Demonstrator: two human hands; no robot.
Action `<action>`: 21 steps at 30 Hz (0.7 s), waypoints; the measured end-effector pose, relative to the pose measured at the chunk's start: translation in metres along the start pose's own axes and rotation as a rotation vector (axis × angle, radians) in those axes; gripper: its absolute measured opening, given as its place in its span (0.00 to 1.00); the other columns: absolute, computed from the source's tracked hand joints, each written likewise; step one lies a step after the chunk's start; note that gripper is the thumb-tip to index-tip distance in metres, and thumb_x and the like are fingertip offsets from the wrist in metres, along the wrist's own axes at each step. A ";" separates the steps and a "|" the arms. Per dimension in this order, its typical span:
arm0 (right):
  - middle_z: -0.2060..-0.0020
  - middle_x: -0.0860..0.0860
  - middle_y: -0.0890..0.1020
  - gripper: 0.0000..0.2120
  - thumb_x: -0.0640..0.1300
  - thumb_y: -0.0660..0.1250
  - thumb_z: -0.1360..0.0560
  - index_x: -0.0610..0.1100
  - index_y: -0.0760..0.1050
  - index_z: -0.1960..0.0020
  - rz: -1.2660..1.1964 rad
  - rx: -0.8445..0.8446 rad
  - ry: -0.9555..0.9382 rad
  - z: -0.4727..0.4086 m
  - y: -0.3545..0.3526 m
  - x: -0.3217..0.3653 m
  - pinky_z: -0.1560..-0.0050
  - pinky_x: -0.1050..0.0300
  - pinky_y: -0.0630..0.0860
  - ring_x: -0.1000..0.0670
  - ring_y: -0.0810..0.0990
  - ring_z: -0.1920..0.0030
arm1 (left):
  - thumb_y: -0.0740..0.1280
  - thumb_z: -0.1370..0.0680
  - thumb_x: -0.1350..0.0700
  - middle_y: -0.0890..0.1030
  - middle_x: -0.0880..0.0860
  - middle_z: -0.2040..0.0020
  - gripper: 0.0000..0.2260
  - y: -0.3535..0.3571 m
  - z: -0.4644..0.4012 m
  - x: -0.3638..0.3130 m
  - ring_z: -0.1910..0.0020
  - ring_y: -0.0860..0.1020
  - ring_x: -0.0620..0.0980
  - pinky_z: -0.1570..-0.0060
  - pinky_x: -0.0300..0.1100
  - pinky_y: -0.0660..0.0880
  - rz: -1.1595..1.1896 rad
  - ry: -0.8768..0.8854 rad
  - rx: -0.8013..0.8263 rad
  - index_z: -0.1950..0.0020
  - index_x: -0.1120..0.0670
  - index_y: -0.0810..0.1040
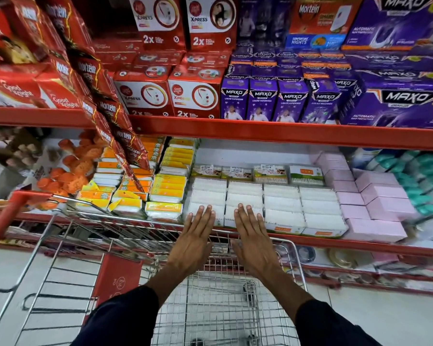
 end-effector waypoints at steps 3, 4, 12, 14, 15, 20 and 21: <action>0.21 0.46 0.43 0.34 0.56 0.52 0.18 0.43 0.40 0.22 0.005 0.009 -0.023 0.001 -0.002 -0.001 0.25 0.45 0.43 0.47 0.37 0.22 | 0.56 0.18 0.45 0.41 0.58 0.19 0.34 0.001 0.000 -0.004 0.21 0.38 0.55 0.23 0.60 0.47 -0.025 -0.026 0.025 0.20 0.58 0.42; 0.21 0.46 0.43 0.34 0.56 0.52 0.18 0.43 0.41 0.22 0.010 0.008 -0.029 0.002 -0.003 -0.004 0.25 0.45 0.43 0.47 0.38 0.22 | 0.54 0.17 0.45 0.41 0.58 0.19 0.33 0.000 0.000 -0.007 0.21 0.38 0.55 0.23 0.61 0.46 -0.023 -0.035 0.028 0.20 0.58 0.42; 0.21 0.46 0.45 0.34 0.57 0.53 0.19 0.43 0.43 0.21 -0.011 -0.084 0.086 0.045 -0.042 -0.083 0.24 0.45 0.44 0.47 0.41 0.22 | 0.54 0.17 0.46 0.44 0.57 0.19 0.30 -0.014 -0.025 -0.096 0.21 0.39 0.55 0.25 0.61 0.44 -0.002 0.086 -0.026 0.20 0.58 0.47; 0.21 0.45 0.46 0.33 0.57 0.50 0.19 0.42 0.44 0.21 -0.005 -0.073 0.151 0.060 -0.045 -0.115 0.24 0.44 0.46 0.46 0.42 0.22 | 0.55 0.17 0.47 0.44 0.57 0.19 0.30 -0.011 -0.038 -0.126 0.21 0.39 0.56 0.26 0.61 0.43 0.008 0.130 -0.026 0.20 0.57 0.48; 0.21 0.45 0.46 0.32 0.57 0.47 0.19 0.42 0.45 0.22 0.011 -0.054 0.178 0.065 -0.045 -0.127 0.24 0.44 0.47 0.46 0.42 0.22 | 0.56 0.17 0.47 0.45 0.57 0.19 0.30 -0.009 -0.043 -0.138 0.21 0.39 0.55 0.26 0.60 0.43 0.005 0.149 -0.017 0.20 0.57 0.48; 0.21 0.44 0.48 0.33 0.60 0.39 0.20 0.40 0.48 0.22 0.027 -0.033 0.220 0.081 -0.043 -0.168 0.24 0.46 0.46 0.45 0.44 0.22 | 0.55 0.17 0.47 0.45 0.56 0.19 0.30 0.003 -0.061 -0.180 0.21 0.40 0.55 0.25 0.57 0.42 -0.015 0.178 0.031 0.20 0.57 0.47; 0.21 0.44 0.48 0.33 0.60 0.39 0.20 0.40 0.48 0.22 0.026 -0.023 0.216 0.081 -0.043 -0.171 0.24 0.46 0.47 0.46 0.43 0.22 | 0.54 0.17 0.47 0.45 0.56 0.19 0.30 0.005 -0.064 -0.183 0.21 0.40 0.55 0.25 0.57 0.42 -0.007 0.167 0.041 0.20 0.57 0.47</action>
Point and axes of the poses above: each hand's wrist, its own z-axis away from the middle knuckle, its own y-axis out of the palm, x = y × z, the point moved 10 cm from there along -z, towards the middle knuckle
